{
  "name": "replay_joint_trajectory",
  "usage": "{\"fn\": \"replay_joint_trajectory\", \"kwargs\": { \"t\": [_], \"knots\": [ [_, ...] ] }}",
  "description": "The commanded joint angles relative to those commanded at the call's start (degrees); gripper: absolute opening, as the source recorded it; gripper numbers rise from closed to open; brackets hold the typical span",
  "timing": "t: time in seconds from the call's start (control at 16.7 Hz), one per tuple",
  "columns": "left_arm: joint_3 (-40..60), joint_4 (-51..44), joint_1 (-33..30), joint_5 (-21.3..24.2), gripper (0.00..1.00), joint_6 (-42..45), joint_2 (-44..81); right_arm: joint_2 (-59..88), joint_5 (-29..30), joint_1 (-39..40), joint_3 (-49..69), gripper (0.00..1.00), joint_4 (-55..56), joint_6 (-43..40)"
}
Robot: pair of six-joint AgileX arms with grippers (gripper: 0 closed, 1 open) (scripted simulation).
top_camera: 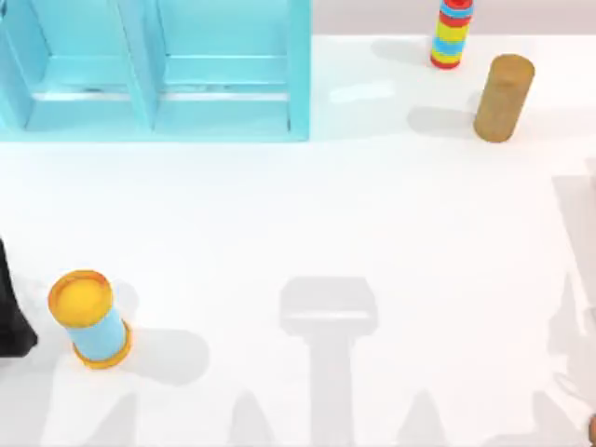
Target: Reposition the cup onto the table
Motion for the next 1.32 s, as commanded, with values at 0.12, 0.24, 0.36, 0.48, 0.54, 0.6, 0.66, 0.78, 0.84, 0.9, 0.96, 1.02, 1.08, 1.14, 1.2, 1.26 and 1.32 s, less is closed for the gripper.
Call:
{"fn": "replay_joint_trajectory", "kwargs": {
  "t": [0.12,0.24,0.36,0.48,0.54,0.6,0.66,0.78,0.84,0.9,0.96,1.02,1.08,1.14,1.2,1.26,1.32],
  "knots": [
    [0.0,0.0,0.0,0.0,1.0,0.0,0.0,0.1,0.0,0.0,0.0,1.0,0.0,0.0],
    [0.0,0.0,0.0,0.0,1.0,0.0,0.0,1.9,0.0,-1.1,1.8,1.0,-1.8,-1.8],
    [0.0,0.0,0.0,0.0,1.0,0.0,0.0,6.2,0.0,-3.4,5.9,1.0,-5.9,-5.6],
    [0.0,0.0,0.0,0.0,1.0,0.0,0.0,12.8,0.0,-6.6,11.7,1.0,-11.8,-10.9],
    [0.0,0.0,0.0,0.0,1.0,0.0,0.0,16.9,0.0,-8.4,15.2,1.0,-15.3,-13.9],
    [0.0,0.0,0.0,0.0,1.0,0.0,0.0,21.4,-0.1,-10.5,19.0,1.0,-19.1,-17.2],
    [0.0,0.0,0.0,0.0,1.0,0.0,0.0,26.4,-0.1,-12.6,22.9,1.0,-23.1,-20.8],
    [0.0,0.0,0.0,0.0,1.0,0.0,0.0,37.2,-0.1,-17.0,31.2,1.0,-31.4,-28.1],
    [0.0,0.0,0.0,0.0,1.0,0.0,0.0,42.7,-0.1,-19.3,35.4,1.0,-35.6,-31.8],
    [0.0,0.0,0.0,0.0,1.0,0.0,0.0,48.3,-0.1,-21.5,39.5,1.0,-39.9,-35.5],
    [0.0,0.0,0.0,0.0,1.0,0.0,0.0,53.8,-0.1,-23.7,43.6,1.0,-44.0,-39.2],
    [0.0,0.0,0.0,0.0,1.0,0.0,0.0,59.1,-0.1,-25.9,47.6,1.0,-48.0,-42.7],
    [0.0,0.0,0.0,0.0,1.0,0.0,0.0,64.2,-0.2,-27.9,51.4,1.0,-51.8,-46.1],
    [0.0,0.0,0.0,0.0,1.0,0.0,0.0,68.9,-0.2,-29.9,55.0,1.0,-55.5,-49.3],
    [0.0,0.0,0.0,0.0,1.0,0.0,0.0,73.3,-0.2,-31.7,58.4,1.0,-58.9,-52.3],
    [0.0,0.0,0.0,0.0,1.0,0.0,0.0,77.2,-0.2,-33.4,61.4,1.0,-62.0,-55.0],
    [0.0,0.0,0.0,0.0,1.0,0.0,0.0,80.6,-0.2,-34.8,64.2,1.0,-64.7,-57.4]
  ]
}}
